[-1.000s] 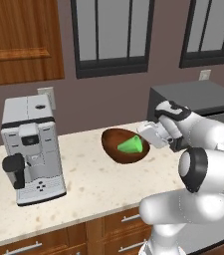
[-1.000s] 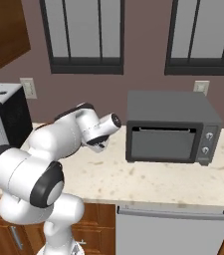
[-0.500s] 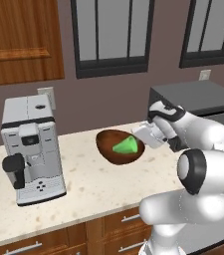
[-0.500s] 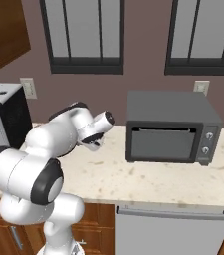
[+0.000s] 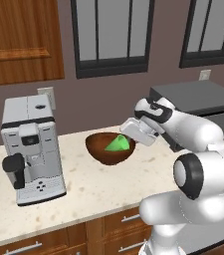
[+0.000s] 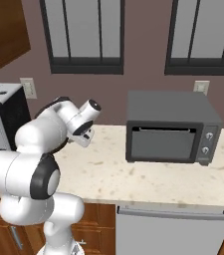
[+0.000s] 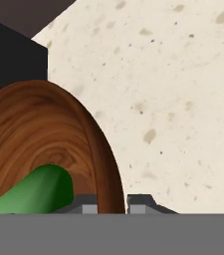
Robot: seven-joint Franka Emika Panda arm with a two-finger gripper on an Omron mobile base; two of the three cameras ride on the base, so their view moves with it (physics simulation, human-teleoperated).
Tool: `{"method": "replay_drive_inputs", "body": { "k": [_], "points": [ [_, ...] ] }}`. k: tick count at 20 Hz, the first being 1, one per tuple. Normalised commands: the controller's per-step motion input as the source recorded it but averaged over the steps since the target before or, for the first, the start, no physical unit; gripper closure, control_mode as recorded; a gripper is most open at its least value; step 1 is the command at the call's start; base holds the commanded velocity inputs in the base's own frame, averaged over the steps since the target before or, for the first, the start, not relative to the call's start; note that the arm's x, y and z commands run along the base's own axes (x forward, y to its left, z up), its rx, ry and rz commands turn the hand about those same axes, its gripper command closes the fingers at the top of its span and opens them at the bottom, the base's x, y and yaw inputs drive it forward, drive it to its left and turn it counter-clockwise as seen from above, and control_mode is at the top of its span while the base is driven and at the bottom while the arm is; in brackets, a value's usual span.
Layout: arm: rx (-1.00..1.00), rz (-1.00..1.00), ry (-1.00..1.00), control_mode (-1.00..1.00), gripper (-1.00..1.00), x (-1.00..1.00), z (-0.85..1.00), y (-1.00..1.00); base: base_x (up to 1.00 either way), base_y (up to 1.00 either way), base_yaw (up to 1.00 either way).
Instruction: Place the cup inside the bowl on the dining table and move the bowl to any counter.
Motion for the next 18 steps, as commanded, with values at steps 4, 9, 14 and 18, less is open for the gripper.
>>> {"method": "replay_drive_inputs", "body": {
  "k": [4,9,14,18],
  "points": [
    [0.0,0.0,-0.01,-1.0,1.0,0.01,-0.12,0.0,0.0,0.0,0.0],
    [0.0,0.0,-0.07,-1.0,1.0,0.0,-0.21,0.0,0.0,0.0,0.0],
    [-0.05,0.0,-0.11,-1.0,1.0,0.04,-0.02,0.05,0.0,0.0,0.0],
    [-0.06,0.0,-0.12,-1.0,1.0,0.0,0.0,0.07,0.0,0.0,0.0]
  ]
}}
